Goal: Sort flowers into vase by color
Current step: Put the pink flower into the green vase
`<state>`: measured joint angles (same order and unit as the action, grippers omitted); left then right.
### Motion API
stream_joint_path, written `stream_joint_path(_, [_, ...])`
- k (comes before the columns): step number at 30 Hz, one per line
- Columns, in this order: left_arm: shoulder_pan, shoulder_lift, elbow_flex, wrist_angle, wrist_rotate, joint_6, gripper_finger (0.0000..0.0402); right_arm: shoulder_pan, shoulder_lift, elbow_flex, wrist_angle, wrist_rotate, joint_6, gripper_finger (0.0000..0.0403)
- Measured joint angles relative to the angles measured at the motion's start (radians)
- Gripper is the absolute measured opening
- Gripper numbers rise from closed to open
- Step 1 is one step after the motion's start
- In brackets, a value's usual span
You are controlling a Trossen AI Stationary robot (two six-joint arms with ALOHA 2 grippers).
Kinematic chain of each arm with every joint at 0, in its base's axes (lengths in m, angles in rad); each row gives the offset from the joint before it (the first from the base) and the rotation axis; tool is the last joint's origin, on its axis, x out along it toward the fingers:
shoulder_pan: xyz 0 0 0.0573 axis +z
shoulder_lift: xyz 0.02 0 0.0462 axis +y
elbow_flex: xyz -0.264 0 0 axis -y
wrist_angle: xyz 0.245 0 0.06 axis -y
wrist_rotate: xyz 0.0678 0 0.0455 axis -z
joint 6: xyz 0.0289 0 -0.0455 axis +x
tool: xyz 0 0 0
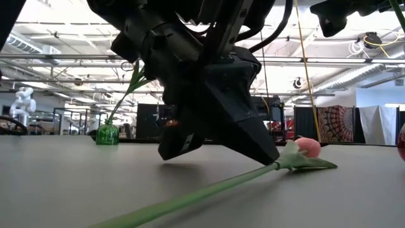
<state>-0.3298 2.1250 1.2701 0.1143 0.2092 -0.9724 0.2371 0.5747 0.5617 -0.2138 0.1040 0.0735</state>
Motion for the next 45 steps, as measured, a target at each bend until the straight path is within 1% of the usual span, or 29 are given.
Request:
stream_joint_path(7, [0.024,-0.014,0.000,0.006,0.029,0.117,0.0005,0.000,0.000,0.000,0.000,0.000,0.000,0.0153])
stream_joint_path(9, [0.028,-0.026,0.002,0.012,0.031,0.158,0.0011,0.000,0.000,0.000,0.000,0.000,0.000,0.0153])
stream_joint_path(12, [0.032,-0.043,0.002,-0.016,0.056,0.221,0.0034,0.000,0.000,0.000,0.001,0.000,0.000,0.0153])
stream_joint_path(17, [0.051,-0.082,0.002,-0.126,0.088,0.336,0.0088,0.000,0.000,0.000,0.001,0.000,0.000,0.0153])
stream_joint_path(22, [0.095,-0.134,0.001,-0.282,0.089,0.473,0.0135,0.000,0.000,0.000,0.001,0.000,0.000,0.0153])
stream_joint_path(25, [0.135,-0.166,0.001,-0.318,0.086,0.541,0.0151,0.000,0.000,0.000,0.001,0.000,0.000,0.0153])
stream_joint_path(28, [0.176,-0.199,0.000,-0.347,0.085,0.596,0.0154,0.000,0.000,0.000,0.002,0.000,0.000,0.0153])
stream_joint_path(32, [0.235,-0.274,0.001,-0.414,0.085,0.650,0.0154,0.000,0.000,0.000,0.001,0.000,0.000,0.0153])
stream_joint_path(35, [0.278,-0.342,0.000,-0.497,0.080,0.688,0.0154,0.000,0.000,0.000,0.005,0.000,0.000,0.0153])
stream_joint_path(39, [0.315,-0.451,0.000,-0.592,0.067,0.746,0.0155,0.000,0.000,0.000,0.004,0.000,0.000,0.0153])
stream_joint_path(45, [0.334,-0.636,0.000,-0.715,0.063,0.838,0.0155,0.000,0.000,0.000,0.015,0.000,0.001,0.0153])
